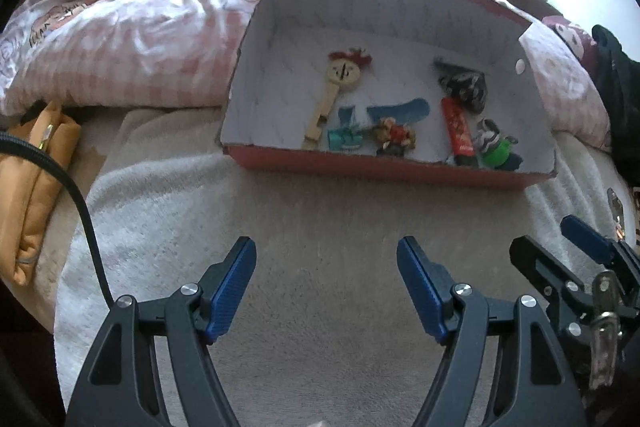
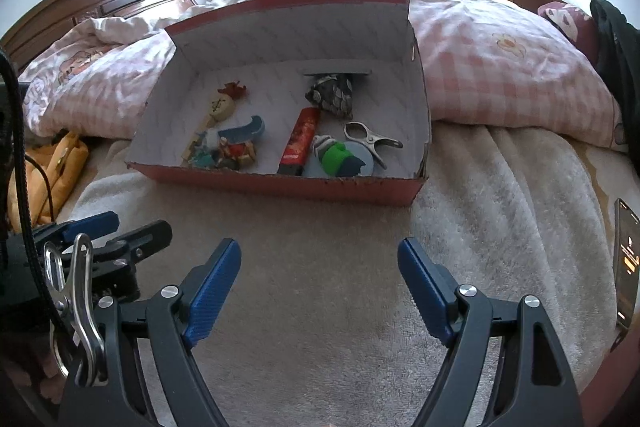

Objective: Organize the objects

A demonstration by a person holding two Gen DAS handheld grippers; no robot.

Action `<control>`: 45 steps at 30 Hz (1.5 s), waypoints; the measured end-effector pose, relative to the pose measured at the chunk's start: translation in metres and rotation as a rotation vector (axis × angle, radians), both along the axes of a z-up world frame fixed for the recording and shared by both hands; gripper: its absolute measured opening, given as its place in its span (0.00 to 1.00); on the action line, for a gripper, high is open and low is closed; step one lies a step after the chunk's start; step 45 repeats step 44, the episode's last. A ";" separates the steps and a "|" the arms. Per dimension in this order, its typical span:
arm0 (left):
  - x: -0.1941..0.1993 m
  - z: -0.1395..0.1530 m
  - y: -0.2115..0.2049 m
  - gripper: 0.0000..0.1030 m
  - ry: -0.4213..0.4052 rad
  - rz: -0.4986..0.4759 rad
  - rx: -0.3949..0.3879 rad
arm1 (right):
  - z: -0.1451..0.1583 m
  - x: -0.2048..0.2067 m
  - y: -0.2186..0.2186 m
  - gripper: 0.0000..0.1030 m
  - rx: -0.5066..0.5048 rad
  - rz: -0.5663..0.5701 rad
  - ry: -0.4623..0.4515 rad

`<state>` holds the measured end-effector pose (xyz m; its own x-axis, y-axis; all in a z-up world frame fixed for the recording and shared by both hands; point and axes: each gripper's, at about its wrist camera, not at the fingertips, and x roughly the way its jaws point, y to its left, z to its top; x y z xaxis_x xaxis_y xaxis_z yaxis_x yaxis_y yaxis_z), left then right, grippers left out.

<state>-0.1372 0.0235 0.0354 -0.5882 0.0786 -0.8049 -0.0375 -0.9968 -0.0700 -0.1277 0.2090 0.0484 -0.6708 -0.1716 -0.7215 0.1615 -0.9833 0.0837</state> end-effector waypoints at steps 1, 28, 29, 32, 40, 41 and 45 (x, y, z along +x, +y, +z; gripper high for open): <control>-0.001 -0.002 0.001 0.71 -0.004 0.000 -0.004 | -0.001 0.000 0.000 0.80 0.003 0.000 -0.001; -0.004 -0.009 0.008 0.72 -0.015 -0.018 -0.031 | -0.015 -0.005 0.000 0.80 -0.004 -0.006 -0.034; -0.004 -0.009 0.008 0.71 -0.014 -0.016 -0.032 | -0.015 -0.005 0.000 0.80 -0.005 -0.006 -0.034; -0.004 -0.009 0.007 0.72 -0.012 -0.013 -0.030 | -0.015 -0.005 0.001 0.80 -0.005 -0.007 -0.034; -0.003 -0.010 0.008 0.72 -0.014 -0.015 -0.030 | -0.015 -0.005 0.000 0.80 -0.007 -0.008 -0.039; -0.003 -0.010 0.009 0.72 -0.014 -0.016 -0.029 | -0.015 -0.005 0.000 0.80 -0.008 -0.008 -0.039; -0.003 -0.010 0.009 0.72 -0.014 -0.017 -0.029 | -0.015 -0.005 0.000 0.80 -0.008 -0.008 -0.039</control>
